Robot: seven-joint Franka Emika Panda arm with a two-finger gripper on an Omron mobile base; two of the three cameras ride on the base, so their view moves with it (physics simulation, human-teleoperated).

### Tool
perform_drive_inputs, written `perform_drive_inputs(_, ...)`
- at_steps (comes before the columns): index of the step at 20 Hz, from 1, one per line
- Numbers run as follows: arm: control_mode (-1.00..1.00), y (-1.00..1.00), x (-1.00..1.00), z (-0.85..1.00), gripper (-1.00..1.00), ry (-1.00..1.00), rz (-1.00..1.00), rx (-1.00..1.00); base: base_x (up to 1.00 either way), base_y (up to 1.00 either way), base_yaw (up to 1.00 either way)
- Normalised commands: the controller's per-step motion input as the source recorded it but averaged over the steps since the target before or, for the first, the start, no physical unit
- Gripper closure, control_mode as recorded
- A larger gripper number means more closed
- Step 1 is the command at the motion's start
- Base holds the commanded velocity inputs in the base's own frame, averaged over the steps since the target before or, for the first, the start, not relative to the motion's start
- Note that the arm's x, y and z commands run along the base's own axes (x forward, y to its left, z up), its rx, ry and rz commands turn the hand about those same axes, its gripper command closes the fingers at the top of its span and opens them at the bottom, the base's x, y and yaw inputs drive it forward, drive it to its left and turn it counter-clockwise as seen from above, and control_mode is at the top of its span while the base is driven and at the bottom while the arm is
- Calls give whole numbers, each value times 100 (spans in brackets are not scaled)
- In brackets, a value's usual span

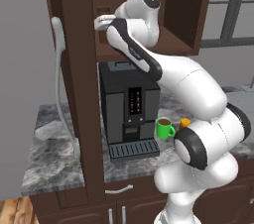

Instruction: Pick the cinnamon and honey bottle from the cabinet and place them next to the mug.

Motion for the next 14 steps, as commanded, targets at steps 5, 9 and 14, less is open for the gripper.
perform_drive_inputs(5,-100,0,25,0,-100,11,0,0,0,0,0)
perform_drive_inputs(9,-100,0,23,0,-100,7,0,0,0,0,0)
perform_drive_inputs(14,-100,3,12,0,-100,0,0,0,0,0,0)
